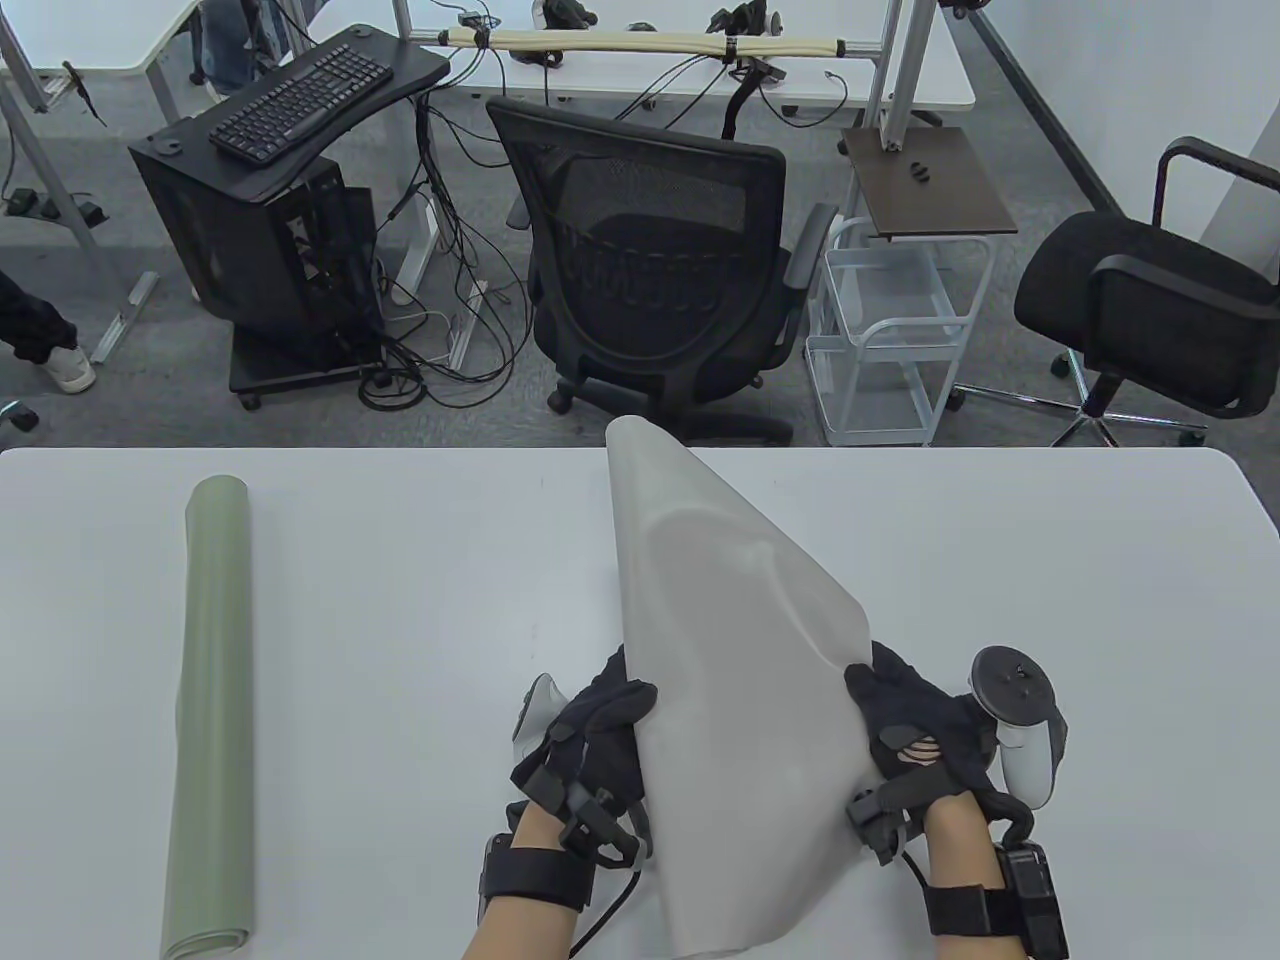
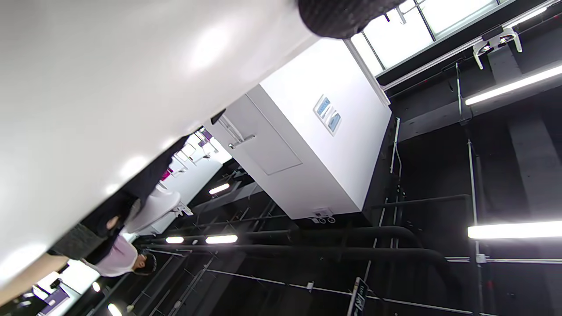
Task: Unroll desk mats and stack together
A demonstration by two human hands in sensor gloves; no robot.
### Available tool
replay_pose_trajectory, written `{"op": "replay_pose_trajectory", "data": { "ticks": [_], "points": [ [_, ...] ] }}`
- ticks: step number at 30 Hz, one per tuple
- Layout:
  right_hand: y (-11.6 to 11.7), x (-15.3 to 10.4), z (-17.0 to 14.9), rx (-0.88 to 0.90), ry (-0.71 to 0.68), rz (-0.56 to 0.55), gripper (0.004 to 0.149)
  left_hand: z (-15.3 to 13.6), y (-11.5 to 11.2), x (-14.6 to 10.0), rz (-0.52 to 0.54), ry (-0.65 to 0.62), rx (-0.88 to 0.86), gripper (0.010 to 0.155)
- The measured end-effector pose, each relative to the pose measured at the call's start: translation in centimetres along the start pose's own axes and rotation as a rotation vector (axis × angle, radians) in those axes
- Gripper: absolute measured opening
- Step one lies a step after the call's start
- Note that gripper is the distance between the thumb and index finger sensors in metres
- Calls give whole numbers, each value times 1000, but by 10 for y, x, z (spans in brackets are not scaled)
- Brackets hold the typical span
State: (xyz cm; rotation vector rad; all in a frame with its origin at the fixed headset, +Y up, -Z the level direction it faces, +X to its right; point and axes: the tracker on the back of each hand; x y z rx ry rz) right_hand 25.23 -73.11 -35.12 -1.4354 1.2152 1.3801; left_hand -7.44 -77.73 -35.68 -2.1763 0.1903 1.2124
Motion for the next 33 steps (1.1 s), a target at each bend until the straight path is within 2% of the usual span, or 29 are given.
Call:
{"op": "replay_pose_trajectory", "data": {
  "ticks": [2,4,6,11,14,18,25,29,32,33],
  "points": [
    [-3,0,-1,6,4,-4,45,-1,2,-1,41,27,2,93],
    [-4,-1,-2,8,3,-4,45,-7,5,0,66,48,-46,91],
    [-3,0,-1,-16,-7,1,45,-13,6,2,35,57,-93,80],
    [0,1,0,-45,-11,10,45,-12,0,3,14,65,-70,64],
    [-2,0,-2,-64,-2,-6,45,-9,1,3,-17,49,-91,71],
    [-4,0,-5,-48,9,-16,45,-4,5,0,16,18,-36,89],
    [-15,-1,-8,-7,10,-30,45,9,8,-5,53,-16,23,88],
    [-18,-2,-8,-5,10,-46,44,13,8,-6,14,-38,-35,88],
    [-21,-1,-10,-1,13,-48,44,14,10,-8,18,-46,-56,88],
    [-21,0,-11,0,14,-47,44,12,12,-10,54,-33,-57,89]
  ]
}}
Point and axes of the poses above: the tracker on the back of each hand, its own z axis roughly to the thumb side, its own x axis roughly from the wrist to the fingertips, y = z × x, and after that the axes turned 4 degrees about -y, right-handed
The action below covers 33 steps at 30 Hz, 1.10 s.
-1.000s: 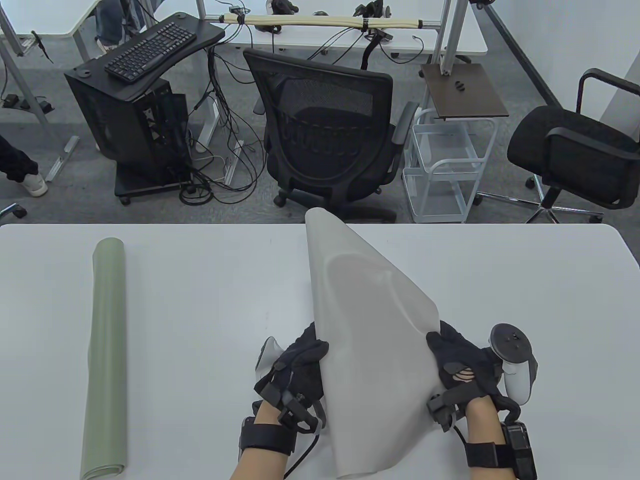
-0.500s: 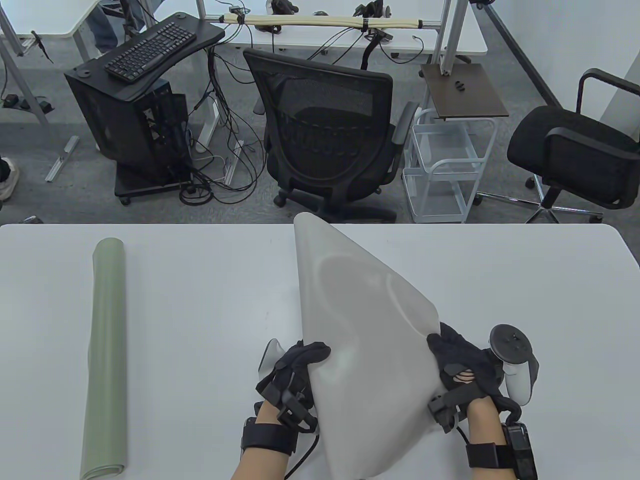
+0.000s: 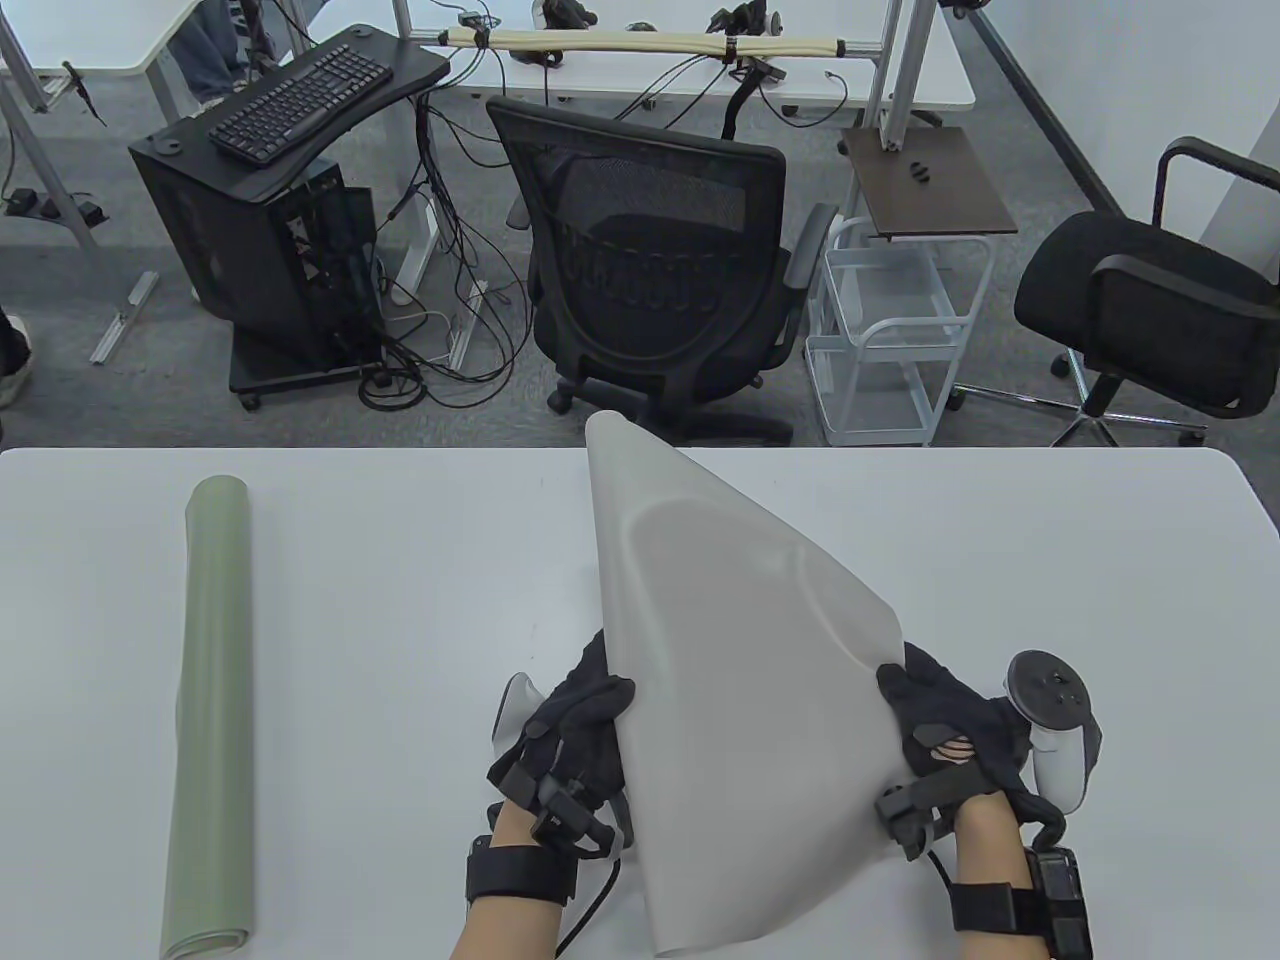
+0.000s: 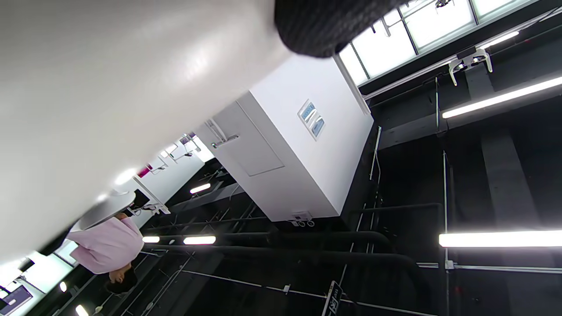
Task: Unroll desk mats and stack together
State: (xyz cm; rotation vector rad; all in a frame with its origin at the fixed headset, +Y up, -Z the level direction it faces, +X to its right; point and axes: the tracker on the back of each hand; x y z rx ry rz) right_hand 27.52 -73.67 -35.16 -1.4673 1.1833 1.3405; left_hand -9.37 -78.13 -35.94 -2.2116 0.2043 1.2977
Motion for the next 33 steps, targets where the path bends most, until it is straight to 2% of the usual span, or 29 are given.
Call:
{"op": "replay_pose_trajectory", "data": {
  "ticks": [2,8,10,13,16,23,28,29,31,33],
  "points": [
    [0,0,0,4,-3,-3,44,-2,3,0,23,32,-14,89],
    [-1,1,0,-8,-11,7,44,-7,1,3,-35,39,-22,62],
    [-3,0,-1,-28,-8,-5,44,-6,-1,3,-36,55,16,61],
    [-8,0,-3,-60,-1,-27,44,-4,1,3,-49,64,32,66],
    [-11,-2,-4,-64,4,-40,44,-3,6,1,3,71,95,87],
    [-29,-6,-6,-126,1,-89,44,-2,13,2,54,75,176,86],
    [-36,-9,-5,-178,4,-100,44,-10,16,3,73,130,202,94],
    [-37,-9,-4,-193,10,-102,44,-9,16,3,87,145,238,96],
    [-40,-11,-4,-244,57,-90,44,-4,13,2,161,224,417,100],
    [-44,-13,-8,-288,167,-43,44,3,9,2,221,288,615,101]
  ]
}}
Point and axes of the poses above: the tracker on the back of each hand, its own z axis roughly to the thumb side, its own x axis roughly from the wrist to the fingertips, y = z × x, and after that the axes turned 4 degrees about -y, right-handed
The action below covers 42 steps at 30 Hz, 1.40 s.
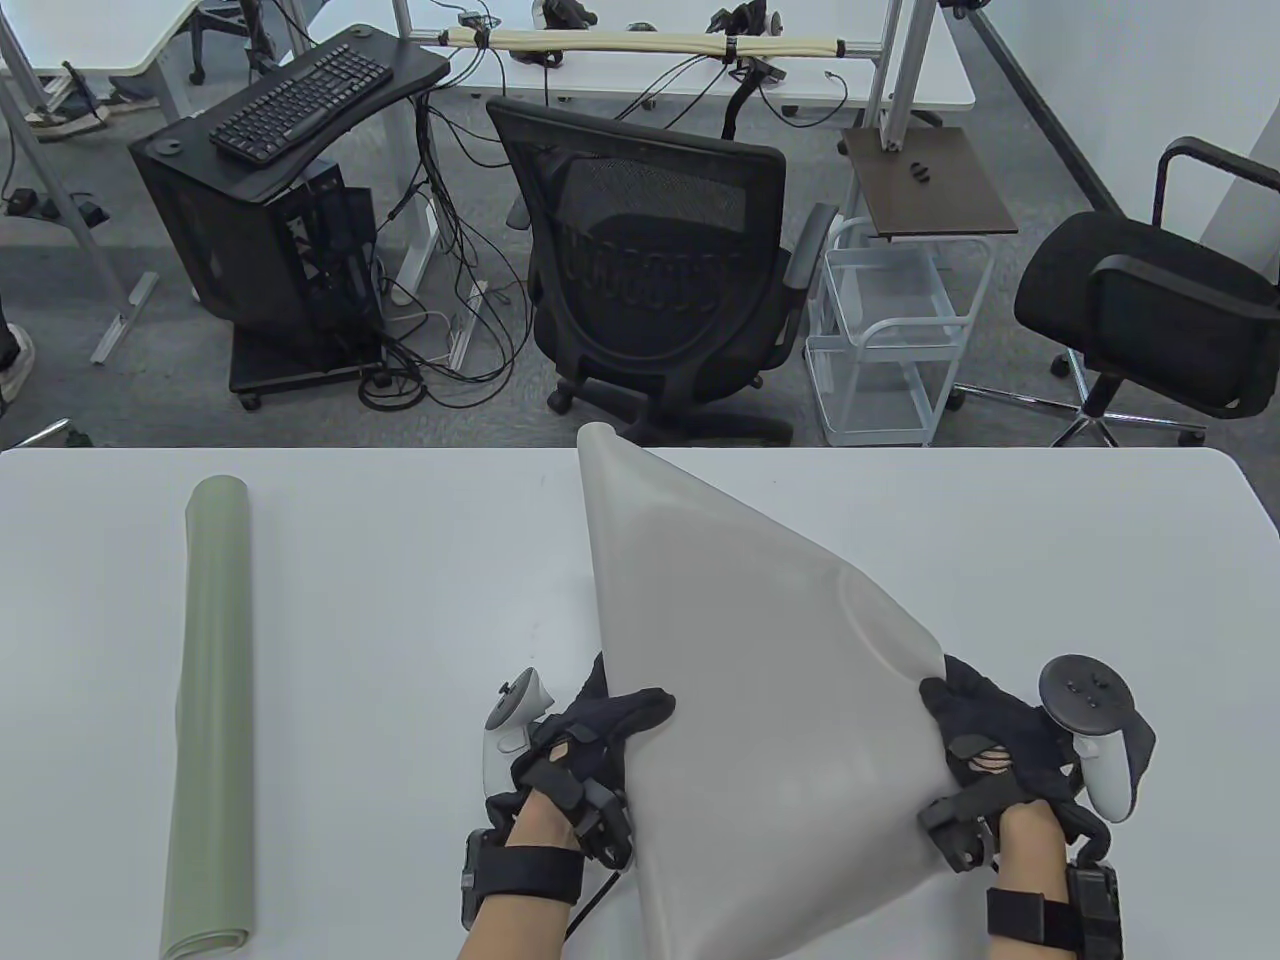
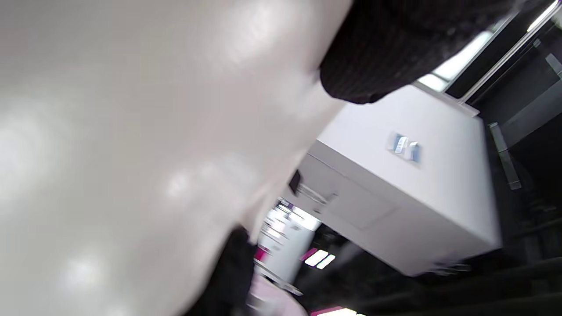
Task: Unroll desk mats and stack together
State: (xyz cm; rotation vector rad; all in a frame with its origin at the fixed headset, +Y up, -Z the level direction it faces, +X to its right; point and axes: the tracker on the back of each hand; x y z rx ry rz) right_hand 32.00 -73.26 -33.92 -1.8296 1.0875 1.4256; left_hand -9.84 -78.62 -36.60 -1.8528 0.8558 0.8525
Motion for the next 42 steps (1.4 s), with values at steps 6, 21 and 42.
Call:
{"op": "replay_pose_trajectory", "data": {
  "ticks": [6,21,42],
  "points": [
    [4,11,-32,-94,244,100,71,10,-22,9,171,105,481,98],
    [-11,69,-36,582,81,247,57,18,-28,25,45,-44,392,95],
    [-51,124,51,566,-329,7,49,21,-24,30,246,249,766,94]
  ]
}}
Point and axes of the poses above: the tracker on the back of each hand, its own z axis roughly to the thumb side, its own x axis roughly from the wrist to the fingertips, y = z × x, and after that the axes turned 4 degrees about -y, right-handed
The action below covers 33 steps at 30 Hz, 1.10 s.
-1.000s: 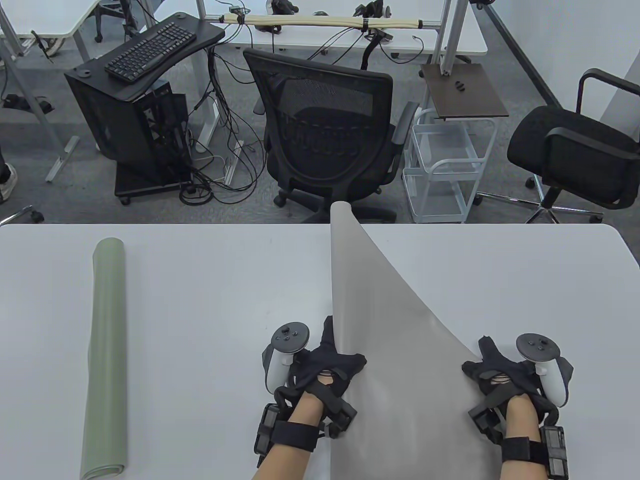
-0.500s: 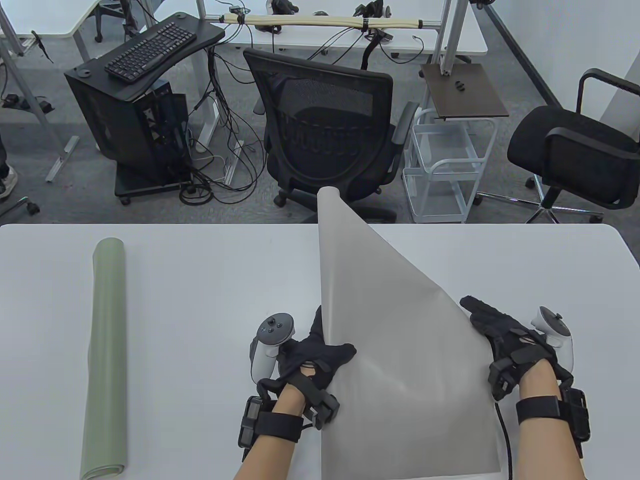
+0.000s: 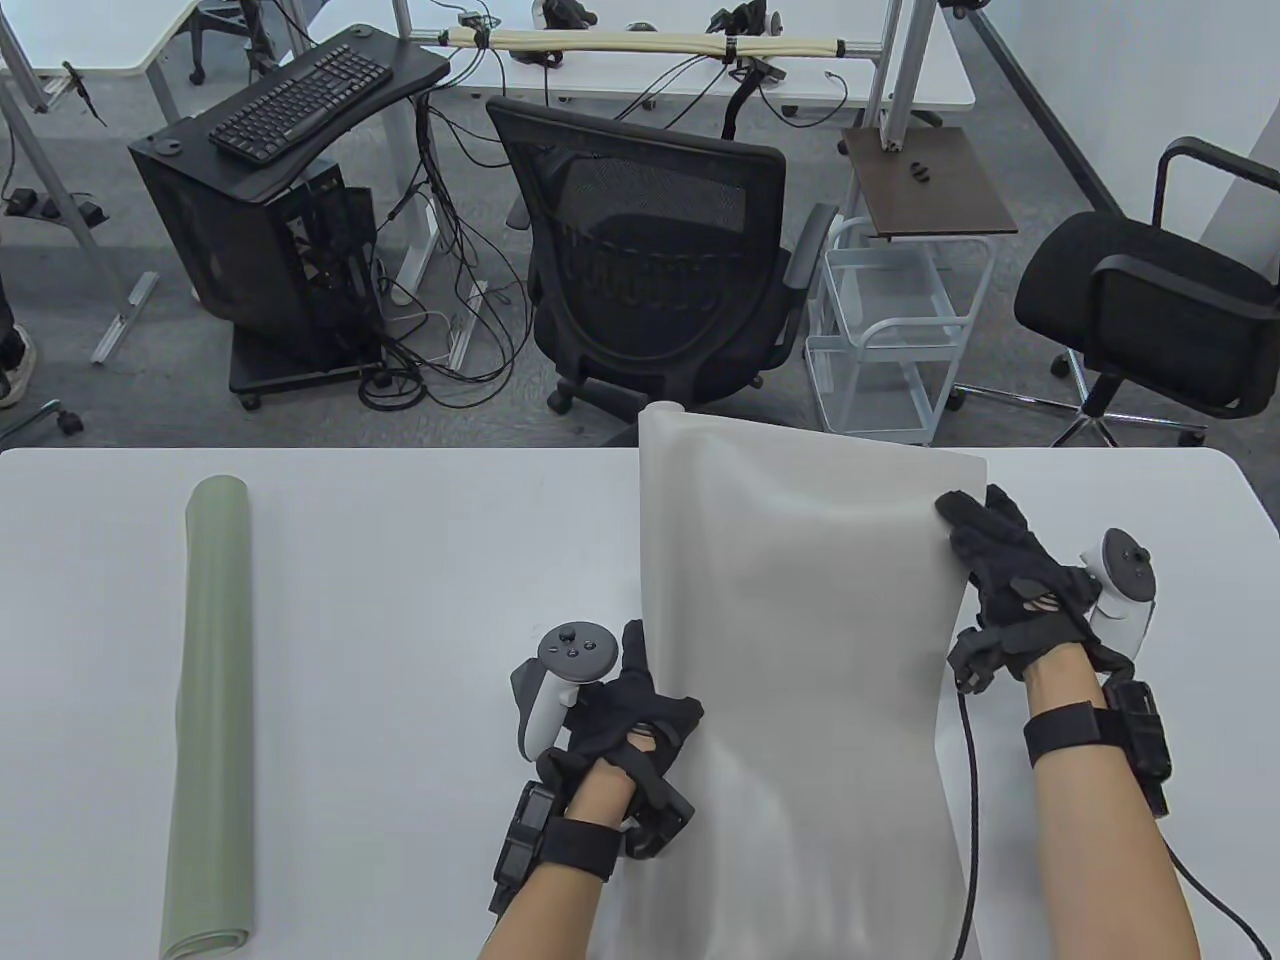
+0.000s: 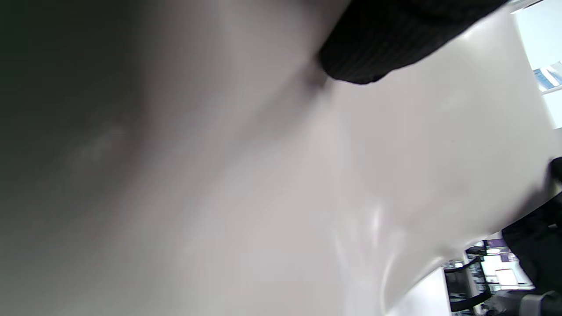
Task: Unroll desk mats and stack together
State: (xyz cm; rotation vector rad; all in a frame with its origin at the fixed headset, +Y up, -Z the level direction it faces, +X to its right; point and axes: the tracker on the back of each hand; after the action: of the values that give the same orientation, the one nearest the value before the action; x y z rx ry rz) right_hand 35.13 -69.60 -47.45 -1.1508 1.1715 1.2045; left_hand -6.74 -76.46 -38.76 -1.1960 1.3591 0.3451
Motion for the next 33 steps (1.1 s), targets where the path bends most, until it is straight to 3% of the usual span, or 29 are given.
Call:
{"op": "replay_pose_trajectory", "data": {
  "ticks": [3,5,8,9,13,17,19,22,26,29,33],
  "points": [
    [11,8,0,-340,51,10,58,0,-7,6,11,55,28,93],
    [28,11,-9,-746,104,39,70,-1,-13,13,2,108,4,93],
    [49,-1,-25,-1032,189,87,71,-2,-19,21,-3,150,-5,93],
    [60,-10,-33,-1108,231,156,76,-1,-22,25,-1,169,3,93],
    [96,-58,-60,-1187,393,414,91,9,-29,34,26,217,31,93],
    [117,-109,-85,-1265,557,519,96,24,-38,42,32,269,106,94],
    [110,-122,-91,-1328,599,482,97,29,-44,46,18,263,116,94],
    [90,-133,-104,-1279,702,424,97,32,-51,52,-16,261,85,94],
    [78,-142,-109,-1235,702,362,98,33,-54,59,-99,203,19,95],
    [72,-145,-111,-1205,723,358,97,27,-49,56,-221,120,-184,93],
    [72,-144,-112,-1205,749,367,96,21,-38,45,-266,73,-414,92]
  ]
}}
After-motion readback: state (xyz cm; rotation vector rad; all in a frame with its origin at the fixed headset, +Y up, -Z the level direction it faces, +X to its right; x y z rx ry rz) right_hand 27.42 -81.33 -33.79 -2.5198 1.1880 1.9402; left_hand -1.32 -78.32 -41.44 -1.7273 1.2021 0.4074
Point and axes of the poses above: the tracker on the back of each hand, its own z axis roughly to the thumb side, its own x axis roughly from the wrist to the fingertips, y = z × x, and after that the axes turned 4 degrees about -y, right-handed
